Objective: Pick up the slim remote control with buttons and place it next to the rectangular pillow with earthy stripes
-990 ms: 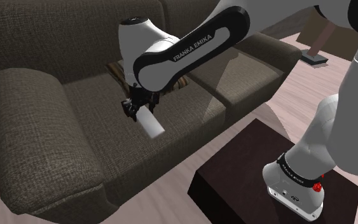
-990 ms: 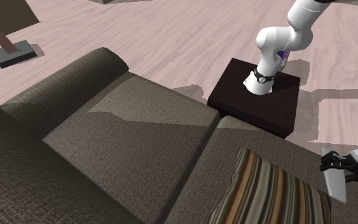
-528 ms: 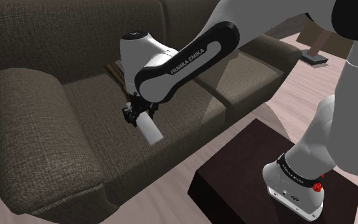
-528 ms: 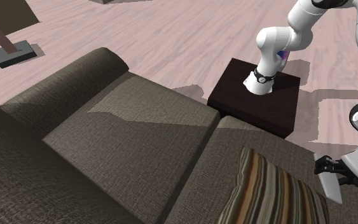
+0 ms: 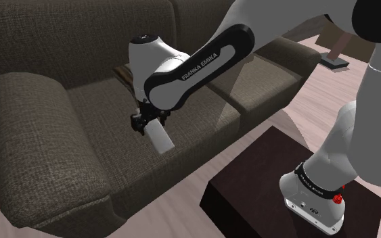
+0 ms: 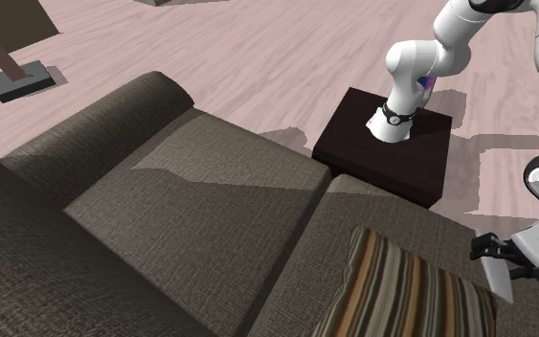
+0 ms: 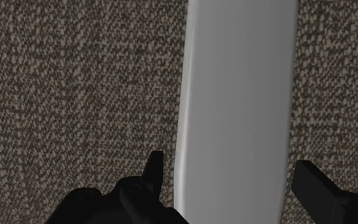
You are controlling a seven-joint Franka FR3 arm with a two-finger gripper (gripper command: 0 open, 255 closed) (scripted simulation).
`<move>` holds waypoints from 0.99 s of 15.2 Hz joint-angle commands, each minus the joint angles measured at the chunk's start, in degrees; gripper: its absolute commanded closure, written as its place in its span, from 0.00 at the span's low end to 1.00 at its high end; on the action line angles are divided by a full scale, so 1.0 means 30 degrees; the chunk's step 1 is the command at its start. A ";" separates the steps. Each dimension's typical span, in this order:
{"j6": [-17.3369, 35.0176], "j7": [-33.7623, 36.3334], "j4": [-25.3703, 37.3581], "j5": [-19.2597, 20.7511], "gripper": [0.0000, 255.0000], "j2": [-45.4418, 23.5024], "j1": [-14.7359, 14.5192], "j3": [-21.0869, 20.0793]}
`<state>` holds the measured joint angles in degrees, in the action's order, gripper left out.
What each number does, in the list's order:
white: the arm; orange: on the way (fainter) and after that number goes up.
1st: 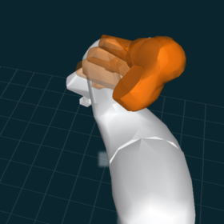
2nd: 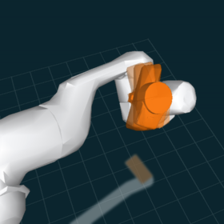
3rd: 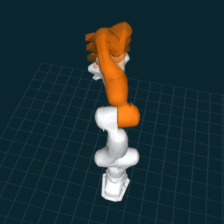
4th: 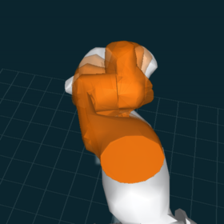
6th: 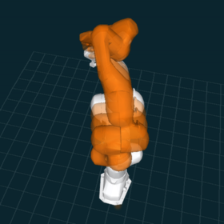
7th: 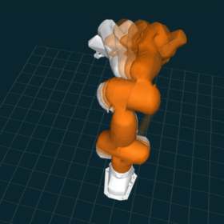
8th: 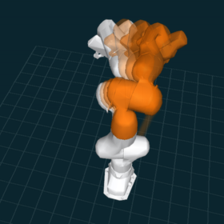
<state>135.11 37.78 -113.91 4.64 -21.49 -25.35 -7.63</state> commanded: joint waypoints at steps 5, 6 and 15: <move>-0.0487 -0.0075 0.0117 -0.0081 0.00 0.0339 0.0048 -0.0025; -0.1015 -0.0132 0.0251 -0.0167 0.00 0.0737 0.0075 -0.0067; -0.1979 -0.0229 0.0556 -0.0315 0.00 0.1403 0.0110 -0.0126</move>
<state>129.19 37.09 -112.25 3.70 -17.29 -25.03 -8.01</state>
